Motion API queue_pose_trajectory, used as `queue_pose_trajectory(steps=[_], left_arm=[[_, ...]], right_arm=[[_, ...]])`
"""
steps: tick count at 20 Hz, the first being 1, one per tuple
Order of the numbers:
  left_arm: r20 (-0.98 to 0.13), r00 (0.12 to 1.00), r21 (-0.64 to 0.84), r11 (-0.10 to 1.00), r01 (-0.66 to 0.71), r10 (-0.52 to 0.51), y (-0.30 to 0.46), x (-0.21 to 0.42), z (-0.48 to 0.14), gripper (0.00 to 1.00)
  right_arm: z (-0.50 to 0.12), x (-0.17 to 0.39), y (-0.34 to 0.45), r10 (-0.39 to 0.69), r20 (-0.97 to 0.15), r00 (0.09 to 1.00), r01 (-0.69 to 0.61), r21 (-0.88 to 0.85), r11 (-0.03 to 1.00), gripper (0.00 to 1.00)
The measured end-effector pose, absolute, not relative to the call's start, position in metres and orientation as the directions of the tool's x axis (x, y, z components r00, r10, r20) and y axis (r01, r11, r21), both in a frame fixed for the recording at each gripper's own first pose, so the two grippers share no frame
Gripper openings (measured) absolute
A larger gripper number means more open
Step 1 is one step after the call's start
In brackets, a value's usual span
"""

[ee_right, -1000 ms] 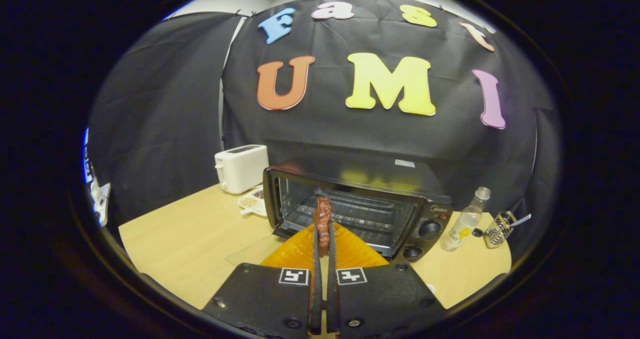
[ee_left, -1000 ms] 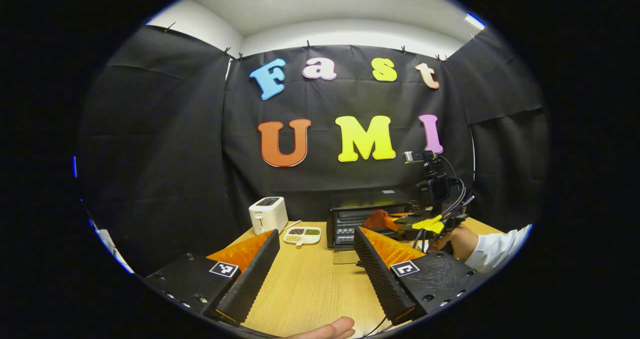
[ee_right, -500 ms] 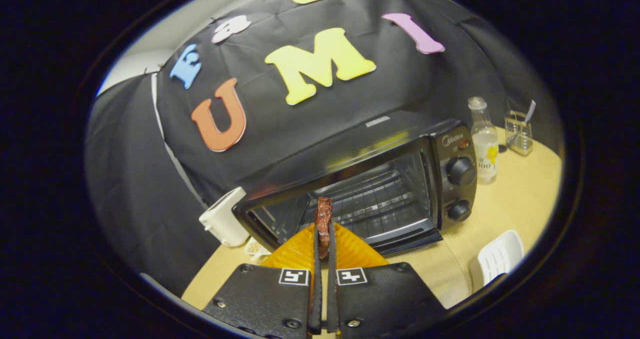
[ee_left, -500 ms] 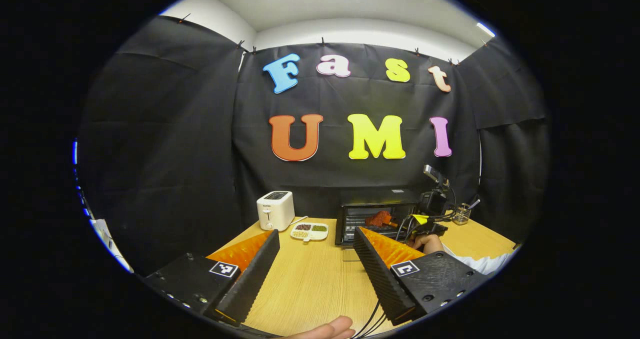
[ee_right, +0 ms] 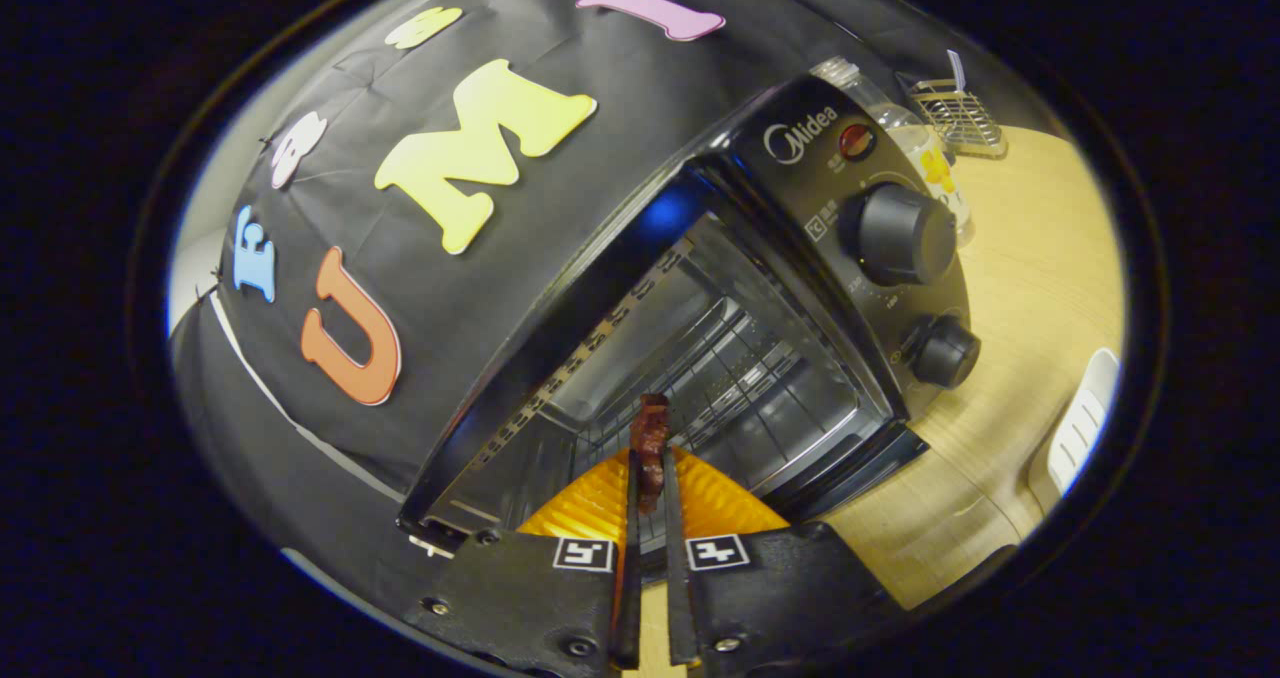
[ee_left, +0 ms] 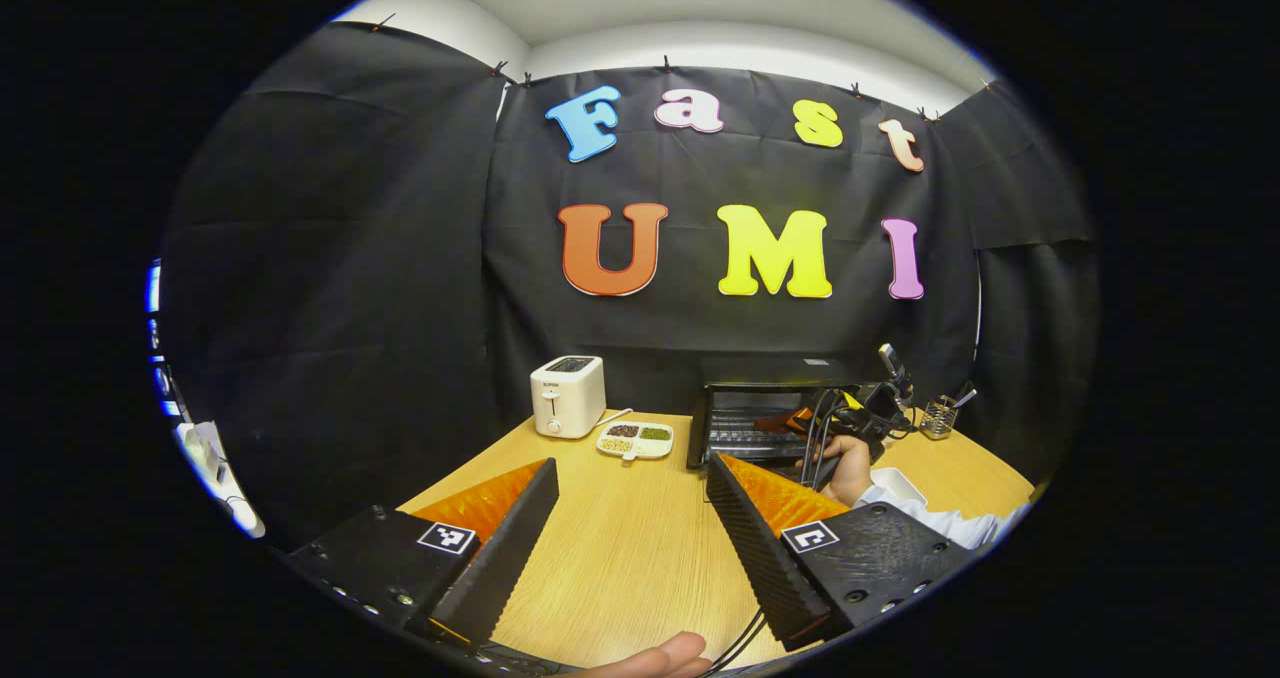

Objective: Open the electric oven with the left hand, put the food in, and close the electric oven.

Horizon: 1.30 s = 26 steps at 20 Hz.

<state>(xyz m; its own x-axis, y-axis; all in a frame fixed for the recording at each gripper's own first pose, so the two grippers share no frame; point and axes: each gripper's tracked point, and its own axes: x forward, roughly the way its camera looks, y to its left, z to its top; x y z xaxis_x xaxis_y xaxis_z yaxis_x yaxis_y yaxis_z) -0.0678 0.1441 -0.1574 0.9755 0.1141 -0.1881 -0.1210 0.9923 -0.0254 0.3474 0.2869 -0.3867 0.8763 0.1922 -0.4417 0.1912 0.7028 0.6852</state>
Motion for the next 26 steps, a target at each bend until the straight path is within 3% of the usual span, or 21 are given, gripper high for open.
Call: queue_pose_trajectory(steps=[2, 3, 5, 6, 7, 8, 9, 10, 11, 13, 16, 19, 26], left_arm=[[-0.187, 0.976, -0.025, 0.993, -0.119, 0.113, 0.141, -0.066, -0.157, 0.95], [-0.191, 0.975, -0.026, 0.993, -0.117, 0.11, 0.139, -0.066, -0.158, 0.95], [-0.199, 0.975, -0.026, 0.994, -0.11, 0.103, 0.136, -0.065, -0.162, 0.95], [-0.203, 0.974, -0.025, 0.994, -0.109, 0.101, 0.135, -0.066, -0.164, 0.95], [-0.205, 0.974, -0.021, 0.994, -0.106, 0.1, 0.134, -0.067, -0.165, 0.95], [-0.208, 0.973, -0.019, 0.994, -0.106, 0.1, 0.132, -0.066, -0.166, 0.95], [-0.214, 0.972, -0.019, 0.994, -0.105, 0.099, 0.131, -0.066, -0.168, 0.95], [-0.221, 0.97, -0.02, 0.994, -0.104, 0.097, 0.13, -0.067, -0.17, 0.95], [-0.225, 0.97, -0.02, 0.995, -0.102, 0.095, 0.128, -0.068, -0.172, 0.95], [-0.23, 0.969, -0.021, 0.995, -0.098, 0.091, 0.125, -0.069, -0.174, 0.95], [-0.245, 0.967, -0.034, 0.996, -0.085, 0.074, 0.115, -0.067, -0.182, 0.95], [-0.28, 0.957, -0.048, 0.995, -0.089, 0.072, 0.109, -0.067, -0.197, 0.95], [-0.358, 0.934, -0.067, 0.997, -0.039, 0.012, 0.077, -0.057, -0.229, 0.94]], right_arm=[[-0.387, 0.345, 0.286, 0.184, -0.454, 0.872, 0.188, 0.658, 0.729, 0.21], [-0.388, 0.342, 0.286, 0.184, -0.455, 0.871, 0.179, 0.643, 0.745, 0.33], [-0.388, 0.335, 0.287, 0.189, -0.46, 0.868, 0.158, 0.616, 0.772, 0.47], [-0.384, 0.327, 0.29, 0.204, -0.458, 0.865, 0.138, 0.608, 0.782, 0.45], [-0.379, 0.32, 0.292, 0.217, -0.452, 0.865, 0.117, 0.603, 0.789, 0.57], [-0.377, 0.314, 0.293, 0.222, -0.451, 0.864, 0.102, 0.59, 0.801, 0.53], [-0.375, 0.307, 0.292, 0.229, -0.451, 0.863, 0.083, 0.572, 0.816, 0.62], [-0.371, 0.298, 0.292, 0.234, -0.443, 0.865, 0.06, 0.555, 0.829, 0.59], [-0.366, 0.29, 0.294, 0.24, -0.432, 0.869, 0.035, 0.539, 0.842, 0.69], [-0.358, 0.271, 0.295, 0.261, -0.425, 0.867, -0.014, 0.502, 0.865, 0.76], [-0.348, 0.241, 0.291, 0.283, -0.419, 0.863, -0.083, 0.435, 0.897, 0.82], [-0.328, 0.22, 0.268, 0.233, -0.39, 0.891, -0.113, 0.307, 0.945, 0.91], [-0.264, 0.177, 0.216, 0.191, -0.285, 0.939, -0.159, 0.131, 0.979, 1.0]])
